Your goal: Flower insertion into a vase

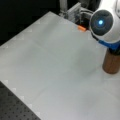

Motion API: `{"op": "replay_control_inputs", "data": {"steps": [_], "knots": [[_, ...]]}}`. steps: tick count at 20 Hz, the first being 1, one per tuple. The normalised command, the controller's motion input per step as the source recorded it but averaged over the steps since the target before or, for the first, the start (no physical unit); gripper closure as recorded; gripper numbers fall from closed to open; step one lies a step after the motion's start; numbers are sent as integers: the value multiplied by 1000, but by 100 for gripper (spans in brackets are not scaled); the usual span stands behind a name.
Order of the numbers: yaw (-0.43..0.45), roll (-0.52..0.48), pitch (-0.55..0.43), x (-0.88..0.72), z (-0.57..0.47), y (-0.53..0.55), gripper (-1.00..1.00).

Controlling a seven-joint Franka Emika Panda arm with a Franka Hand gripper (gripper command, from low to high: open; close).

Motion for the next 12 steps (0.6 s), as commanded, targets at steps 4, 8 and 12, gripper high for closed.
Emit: {"op": "replay_control_inputs", "data": {"steps": [4,8,12], "knots": [[57,-109,-40,352,48,-43,-100],[74,-115,-94,435,170,-52,-100],[69,-132,-243,452,184,-61,-100]]}}
